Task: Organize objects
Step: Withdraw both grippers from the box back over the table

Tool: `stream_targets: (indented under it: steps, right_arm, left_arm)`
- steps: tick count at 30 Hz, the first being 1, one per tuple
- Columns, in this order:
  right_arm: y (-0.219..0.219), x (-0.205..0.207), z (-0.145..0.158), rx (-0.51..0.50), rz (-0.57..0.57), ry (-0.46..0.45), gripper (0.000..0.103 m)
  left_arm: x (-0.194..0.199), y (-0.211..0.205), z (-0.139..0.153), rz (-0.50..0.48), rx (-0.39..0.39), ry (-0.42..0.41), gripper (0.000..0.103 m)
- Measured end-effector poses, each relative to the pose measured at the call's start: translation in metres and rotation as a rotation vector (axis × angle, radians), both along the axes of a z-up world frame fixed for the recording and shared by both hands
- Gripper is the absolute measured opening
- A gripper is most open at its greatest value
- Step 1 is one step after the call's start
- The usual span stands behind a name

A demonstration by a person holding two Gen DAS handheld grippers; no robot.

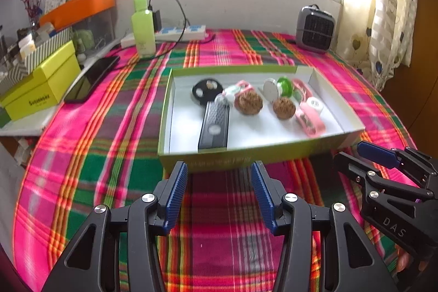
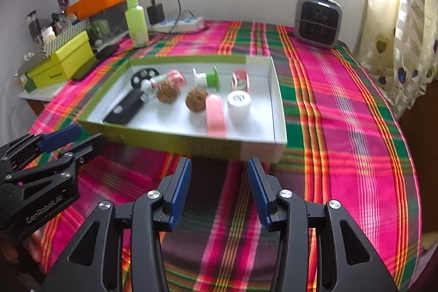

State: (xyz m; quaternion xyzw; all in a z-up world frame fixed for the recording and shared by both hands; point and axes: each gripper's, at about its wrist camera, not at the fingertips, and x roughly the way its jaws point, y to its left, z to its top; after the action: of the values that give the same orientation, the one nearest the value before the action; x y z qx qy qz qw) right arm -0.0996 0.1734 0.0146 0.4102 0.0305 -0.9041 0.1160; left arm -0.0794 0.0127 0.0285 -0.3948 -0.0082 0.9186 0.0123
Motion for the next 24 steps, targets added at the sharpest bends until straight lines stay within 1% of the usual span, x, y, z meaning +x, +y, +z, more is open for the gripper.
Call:
stream_targets:
  steps: [2,4,8,10,14,16,19,21,24]
  right_arm:
    - [0.0,0.001,-0.005,0.006,-0.003,-0.015,0.047]
    - [0.001,0.002,-0.009,0.015,-0.007,-0.021,0.053]
    - [0.002,0.002,-0.014,0.029,-0.019,-0.034,0.055]
    - [0.002,0.001,-0.016,0.04,-0.03,-0.037,0.056]
    - [0.005,-0.002,-0.019,0.051,-0.05,-0.052,0.057]
    - [0.006,-0.004,-0.019,0.053,-0.059,-0.052,0.06]
    - [0.007,-0.006,-0.02,0.056,-0.066,-0.055,0.064]
    - [0.007,-0.006,-0.02,0.06,-0.067,-0.057,0.066]
    - [0.007,-0.007,-0.02,0.059,-0.07,-0.058,0.067]
  left_arm:
    - [0.002,0.0,-0.007,0.006,-0.002,-0.018,0.048]
    - [0.001,0.0,-0.012,0.006,-0.001,-0.037,0.048]
    - [0.0,0.0,-0.017,0.013,-0.007,-0.054,0.048]
    - [-0.001,0.001,-0.02,0.018,-0.023,-0.064,0.048]
    - [-0.005,0.002,-0.025,0.016,-0.02,-0.076,0.048]
    - [-0.006,0.004,-0.025,0.014,-0.028,-0.074,0.048]
    - [-0.007,0.005,-0.025,0.009,-0.029,-0.076,0.052]
    - [-0.008,0.005,-0.025,0.004,-0.023,-0.079,0.056]
    - [-0.008,0.006,-0.026,0.001,-0.023,-0.08,0.058]
